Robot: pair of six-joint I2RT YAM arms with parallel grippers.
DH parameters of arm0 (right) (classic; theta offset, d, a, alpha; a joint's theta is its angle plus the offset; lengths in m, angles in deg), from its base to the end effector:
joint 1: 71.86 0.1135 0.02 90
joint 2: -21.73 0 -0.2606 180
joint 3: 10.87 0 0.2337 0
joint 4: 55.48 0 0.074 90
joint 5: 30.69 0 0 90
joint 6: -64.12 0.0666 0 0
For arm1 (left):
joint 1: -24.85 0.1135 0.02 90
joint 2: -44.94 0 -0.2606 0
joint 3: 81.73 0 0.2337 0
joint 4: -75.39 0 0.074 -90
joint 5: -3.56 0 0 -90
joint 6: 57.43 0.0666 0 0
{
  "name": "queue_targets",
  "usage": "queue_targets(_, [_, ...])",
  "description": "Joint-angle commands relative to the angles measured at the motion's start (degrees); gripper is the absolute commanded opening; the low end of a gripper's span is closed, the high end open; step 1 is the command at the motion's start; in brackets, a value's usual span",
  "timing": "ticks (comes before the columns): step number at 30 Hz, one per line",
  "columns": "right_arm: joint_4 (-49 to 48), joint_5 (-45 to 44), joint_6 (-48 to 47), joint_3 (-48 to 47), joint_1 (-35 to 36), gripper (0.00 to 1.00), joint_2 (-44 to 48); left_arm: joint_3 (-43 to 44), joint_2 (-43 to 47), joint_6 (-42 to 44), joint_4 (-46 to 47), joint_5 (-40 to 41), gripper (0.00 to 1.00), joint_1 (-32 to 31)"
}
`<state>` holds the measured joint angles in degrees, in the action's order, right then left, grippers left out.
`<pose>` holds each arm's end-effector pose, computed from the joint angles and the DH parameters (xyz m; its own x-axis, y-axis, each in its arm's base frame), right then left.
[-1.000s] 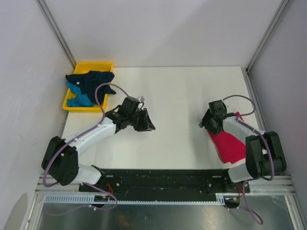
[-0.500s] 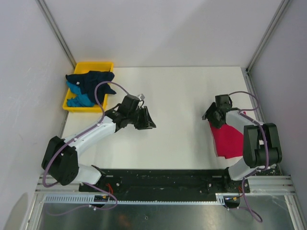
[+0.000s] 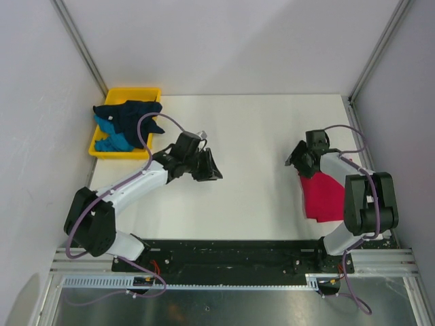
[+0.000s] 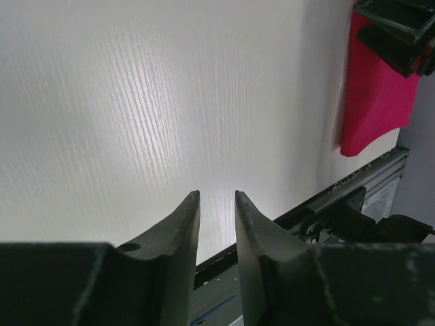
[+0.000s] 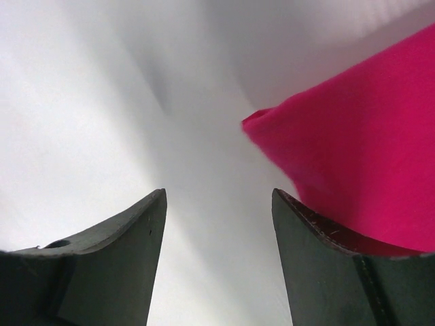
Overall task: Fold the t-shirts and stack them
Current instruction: Put the neatly folded tshirt into the corner of the board with the right arm
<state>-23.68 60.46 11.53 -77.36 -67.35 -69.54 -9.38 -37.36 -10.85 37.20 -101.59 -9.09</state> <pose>0.3143 0.0261 0.1587 -0.7154 0.5529 -0.4273 0.4343 0.8309 0.3479 0.2454 -0.1862 0.2284 -0.9187 -0.1815 -0.3509 0.0718 0.7967 -0.6000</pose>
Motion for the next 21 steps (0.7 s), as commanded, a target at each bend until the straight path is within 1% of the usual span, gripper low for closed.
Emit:
queue_targets(1, [4.38,0.55,-0.84,-3.80,3.52,0.69,5.51,1.78,2.09,2.00,-0.02,1.79,0.32,0.39])
queue_targets(4, [6.98,-0.28,0.01,-4.15,7.09,0.72,10.18,0.84,3.77,3.56,-0.62,3.49,0.33,0.41])
queue_targets(8, [10.22,-1.88,1.38,-3.96,13.12,0.76,16.53,-2.03,7.81,5.46,-1.18,5.57,0.40,0.38])
queue_targets(9, [10.75,-2.66,1.54,-3.73,14.76,0.77,18.21,-2.99,9.02,5.98,-1.28,6.15,0.44,0.37])
queue_targets(10, [11.20,-3.44,1.71,-3.43,16.59,0.79,19.76,-3.95,10.24,6.73,-1.38,6.70,0.48,0.36])
queue_targets(12, [11.64,-4.42,2.12,-2.66,19.95,0.82,22.94,-5.99,13.13,7.86,-1.52,7.70,0.61,0.40])
queue_targets(13, [11.68,-4.59,2.31,-2.20,21.43,0.83,24.63,-6.99,14.85,8.32,-1.54,7.87,0.69,0.34])
queue_targets(14, [11.75,-4.76,2.45,-1.79,22.43,0.85,26.00,-8.02,16.10,8.82,-1.60,7.82,0.82,0.35])
queue_targets(15, [11.69,-4.80,2.60,-1.32,23.29,0.86,27.21,-9.02,17.65,9.24,-1.71,7.80,0.91,0.31])
queue_targets(16, [11.49,-4.69,2.64,-0.78,24.20,0.88,28.61,-10.00,19.04,9.59,-1.77,7.96,0.95,0.29])
queue_targets(17, [11.17,-4.59,2.52,-0.20,24.87,0.89,29.70,-11.02,20.57,9.80,-1.80,8.31,0.97,0.28])
queue_targets(21, [10.89,-5.48,2.33,0.89,27.50,0.92,31.12,-13.66,25.34,10.47,-2.06,10.01,0.99,0.32])
